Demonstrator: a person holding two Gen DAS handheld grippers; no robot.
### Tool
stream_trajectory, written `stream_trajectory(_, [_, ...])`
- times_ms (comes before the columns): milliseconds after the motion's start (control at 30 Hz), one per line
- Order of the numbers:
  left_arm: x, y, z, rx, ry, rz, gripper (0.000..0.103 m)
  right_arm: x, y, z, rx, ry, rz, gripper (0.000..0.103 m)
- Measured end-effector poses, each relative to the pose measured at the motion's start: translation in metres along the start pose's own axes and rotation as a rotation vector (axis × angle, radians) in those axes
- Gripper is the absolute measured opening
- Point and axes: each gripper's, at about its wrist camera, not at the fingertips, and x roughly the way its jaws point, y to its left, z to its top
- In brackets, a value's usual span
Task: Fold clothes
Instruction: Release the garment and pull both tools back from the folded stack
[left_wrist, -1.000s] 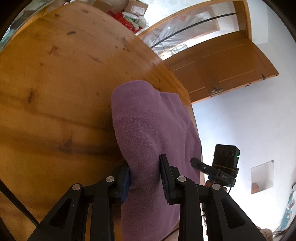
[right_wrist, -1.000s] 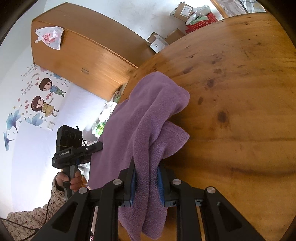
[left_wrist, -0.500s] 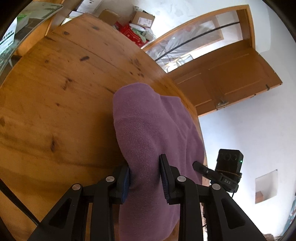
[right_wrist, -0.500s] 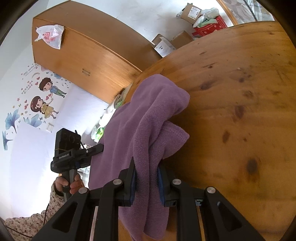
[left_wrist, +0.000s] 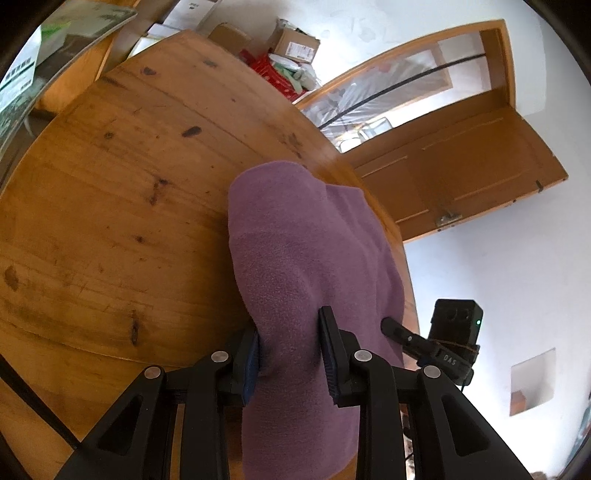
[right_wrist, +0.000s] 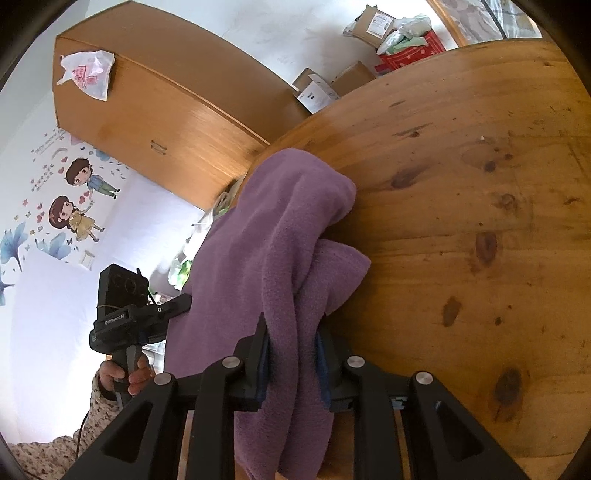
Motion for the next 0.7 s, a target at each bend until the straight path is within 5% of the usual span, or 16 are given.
stream_trajectory(300, [0.003, -0.009, -0.001, -0.008, -0.007, 0.035, 0.031, -0.004, 0.018, 0.001, -0.054, -0.026, -0.125, 0.029])
stream_trajectory(467, [-0.004, -0.039, -0.01, 0.067, -0.065, 0.201, 0.033, -0.017, 0.037, -0.007, -0.126, -0.08, -0.241, 0.03])
stream_trajectory(700, [-0.009, -0.073, -0.038, 0.162, -0.166, 0.328, 0.033, -0.028, 0.068, -0.038, -0.228, -0.12, -0.417, 0.03])
